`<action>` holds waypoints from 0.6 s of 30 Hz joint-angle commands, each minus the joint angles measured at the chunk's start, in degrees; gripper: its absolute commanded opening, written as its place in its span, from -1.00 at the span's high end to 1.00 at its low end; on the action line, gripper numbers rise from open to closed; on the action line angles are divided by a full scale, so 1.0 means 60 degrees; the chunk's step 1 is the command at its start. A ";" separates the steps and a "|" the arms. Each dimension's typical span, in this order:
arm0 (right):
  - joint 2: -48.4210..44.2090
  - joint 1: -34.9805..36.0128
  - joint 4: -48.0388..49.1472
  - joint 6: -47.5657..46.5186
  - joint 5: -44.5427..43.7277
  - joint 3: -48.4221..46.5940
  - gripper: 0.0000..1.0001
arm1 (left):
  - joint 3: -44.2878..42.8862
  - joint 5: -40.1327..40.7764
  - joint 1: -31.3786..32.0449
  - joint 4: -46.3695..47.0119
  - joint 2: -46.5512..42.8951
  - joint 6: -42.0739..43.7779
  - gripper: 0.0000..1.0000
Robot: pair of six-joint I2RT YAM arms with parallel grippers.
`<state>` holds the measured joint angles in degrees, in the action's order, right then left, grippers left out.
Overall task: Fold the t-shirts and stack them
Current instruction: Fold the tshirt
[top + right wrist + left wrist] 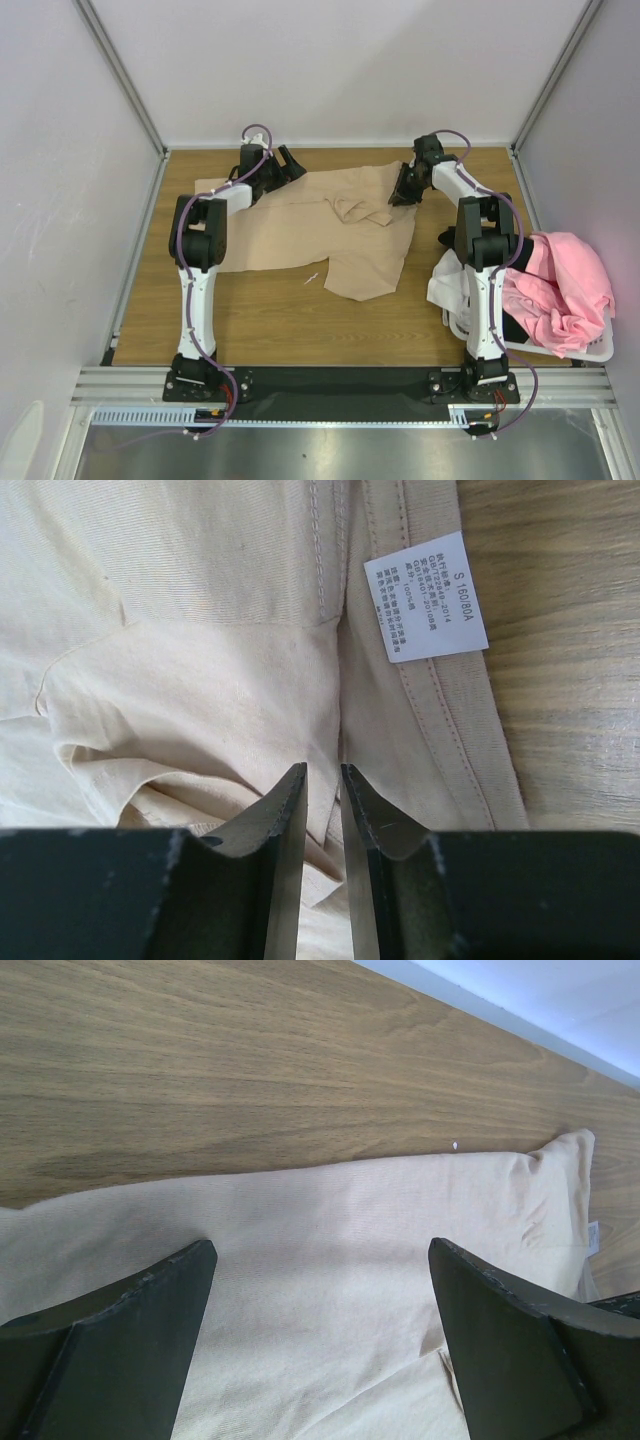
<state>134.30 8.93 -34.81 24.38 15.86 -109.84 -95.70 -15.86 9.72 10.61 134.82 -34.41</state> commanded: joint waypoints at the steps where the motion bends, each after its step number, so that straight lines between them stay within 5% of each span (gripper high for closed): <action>1: -0.0001 0.0079 -0.0073 -0.0094 -0.0080 -0.0340 0.49 | -0.0192 0.0035 -0.0125 -0.0377 -0.0190 0.0272 -0.91; 7: 0.0117 0.0109 -0.0131 -0.0109 -0.0109 -0.0443 0.58 | -0.0192 0.0035 -0.0125 -0.0392 -0.0190 0.0272 -0.91; 11: 0.0058 0.0123 -0.0117 -0.0108 -0.0225 -0.0458 0.98 | -0.0192 0.0035 -0.0125 -0.0392 -0.0190 0.0272 -0.91; 18: -0.0235 0.0050 -0.0102 -0.0167 -0.0548 -0.0428 1.00 | -0.0207 0.0035 -0.0125 -0.0377 -0.0176 0.0257 -0.91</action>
<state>134.58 9.30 -35.38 23.94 14.26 -110.08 -95.70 -15.86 9.72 10.63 134.82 -34.41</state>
